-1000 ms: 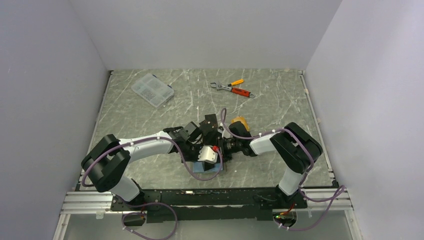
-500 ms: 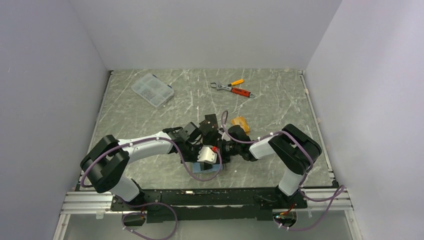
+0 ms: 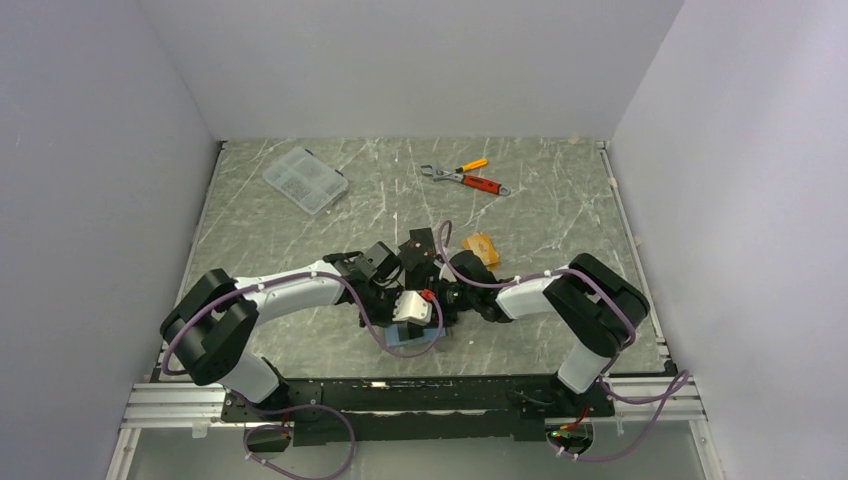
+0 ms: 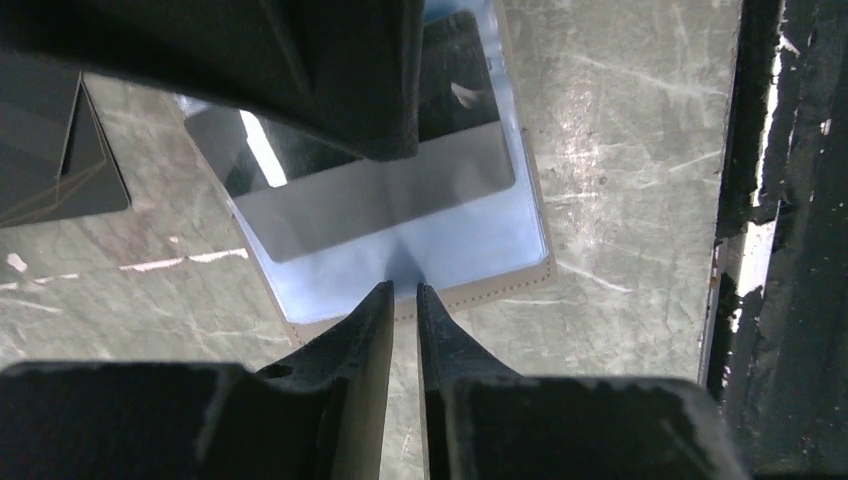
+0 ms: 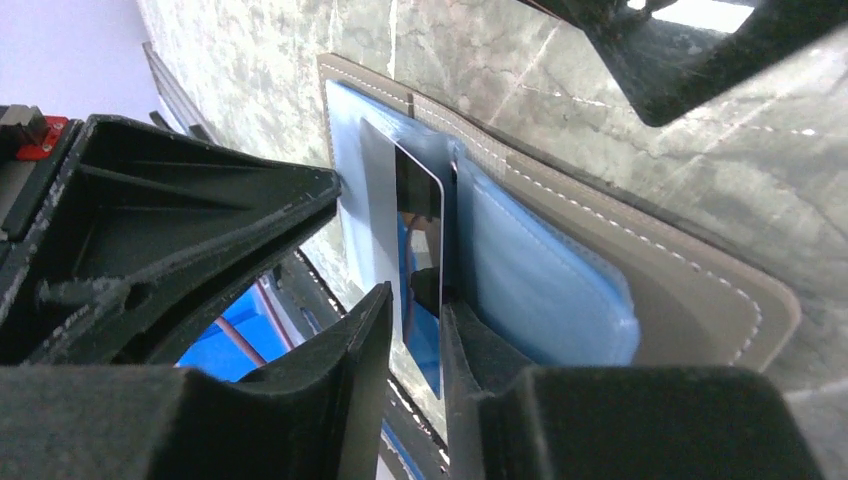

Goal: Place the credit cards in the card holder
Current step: Insert the credit card into the card holder.

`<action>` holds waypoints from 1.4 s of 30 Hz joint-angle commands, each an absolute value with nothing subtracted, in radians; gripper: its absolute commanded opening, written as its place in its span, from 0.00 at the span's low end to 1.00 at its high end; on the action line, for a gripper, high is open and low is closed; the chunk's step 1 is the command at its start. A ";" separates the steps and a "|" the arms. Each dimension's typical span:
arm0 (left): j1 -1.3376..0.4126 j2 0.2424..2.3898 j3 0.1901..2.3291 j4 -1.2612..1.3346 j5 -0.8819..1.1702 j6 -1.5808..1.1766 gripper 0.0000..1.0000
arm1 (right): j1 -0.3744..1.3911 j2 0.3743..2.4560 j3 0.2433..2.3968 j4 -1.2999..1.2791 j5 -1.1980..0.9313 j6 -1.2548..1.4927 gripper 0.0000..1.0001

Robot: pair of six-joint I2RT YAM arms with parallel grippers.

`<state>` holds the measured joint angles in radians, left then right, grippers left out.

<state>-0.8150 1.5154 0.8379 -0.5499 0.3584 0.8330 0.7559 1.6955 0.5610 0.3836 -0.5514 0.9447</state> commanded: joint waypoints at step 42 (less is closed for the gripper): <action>-0.792 1.338 0.769 -0.493 0.431 0.709 0.20 | 0.782 1.493 0.653 -0.124 -0.295 0.790 0.57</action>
<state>-0.7845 1.4075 0.7322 -0.5308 0.3618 0.7609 0.7685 1.5261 0.6498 -0.0402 -0.3813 0.8032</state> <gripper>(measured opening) 0.207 0.555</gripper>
